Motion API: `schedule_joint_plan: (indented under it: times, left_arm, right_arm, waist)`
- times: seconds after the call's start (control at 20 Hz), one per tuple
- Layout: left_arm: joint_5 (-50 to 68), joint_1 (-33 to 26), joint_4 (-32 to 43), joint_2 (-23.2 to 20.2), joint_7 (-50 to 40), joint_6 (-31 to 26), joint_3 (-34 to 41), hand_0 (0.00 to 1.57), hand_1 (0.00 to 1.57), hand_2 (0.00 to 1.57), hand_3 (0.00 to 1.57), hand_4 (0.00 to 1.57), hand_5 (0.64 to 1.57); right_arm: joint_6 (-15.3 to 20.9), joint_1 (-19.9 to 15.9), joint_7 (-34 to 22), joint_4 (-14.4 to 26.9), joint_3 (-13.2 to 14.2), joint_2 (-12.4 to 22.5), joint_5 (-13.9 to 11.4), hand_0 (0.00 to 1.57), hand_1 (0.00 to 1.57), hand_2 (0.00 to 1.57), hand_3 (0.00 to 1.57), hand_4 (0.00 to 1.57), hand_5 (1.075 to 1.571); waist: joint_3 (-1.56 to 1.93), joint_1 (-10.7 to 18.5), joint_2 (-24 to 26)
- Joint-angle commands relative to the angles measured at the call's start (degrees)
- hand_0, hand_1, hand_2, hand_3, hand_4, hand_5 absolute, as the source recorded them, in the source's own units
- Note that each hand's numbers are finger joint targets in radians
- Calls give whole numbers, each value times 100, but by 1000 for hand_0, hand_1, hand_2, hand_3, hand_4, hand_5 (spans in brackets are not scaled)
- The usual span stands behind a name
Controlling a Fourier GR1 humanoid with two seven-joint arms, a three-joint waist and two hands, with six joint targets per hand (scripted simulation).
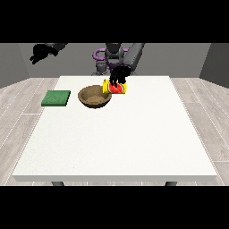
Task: Pick the cup and pour the ball into the bowl, then pick the bowl and place it on the pad
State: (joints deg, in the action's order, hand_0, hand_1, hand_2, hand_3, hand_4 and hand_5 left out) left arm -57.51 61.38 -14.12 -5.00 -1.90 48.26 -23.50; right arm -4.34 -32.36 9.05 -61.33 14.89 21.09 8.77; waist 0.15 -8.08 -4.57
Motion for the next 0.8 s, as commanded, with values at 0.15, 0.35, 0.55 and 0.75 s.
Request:
schedule_joint_plan:
  times: [0.15,0.35,0.55,0.75]
  left_arm:
    - [-1355,23,165,488,-1511,-370,-1250,1521,1521,1571,1571,1248,1433]
    - [-1915,117,68,495,-1817,-1027,-1776,1514,1514,1571,1571,1488,1202]
    - [-2487,363,-1,497,-2446,-1510,-2165,1526,1526,1571,1571,1508,1171]
    - [-2827,-54,-637,499,-2912,-2100,-2536,1523,1523,1571,1571,1482,1196]
  right_arm:
    - [-46,-435,67,397,-111,-41,-98,0,0,347,604,573,1566]
    - [43,-619,71,439,-259,-303,-142,0,0,344,624,575,1565]
    - [103,-668,376,484,-231,-322,-196,0,0,349,649,578,1565]
    - [-120,-703,290,650,-255,-282,-135,0,0,342,642,579,1566]
  waist:
    - [-5,-229,-51]
    - [-8,-381,-77]
    - [-10,-477,-324]
    - [-12,-532,-150]
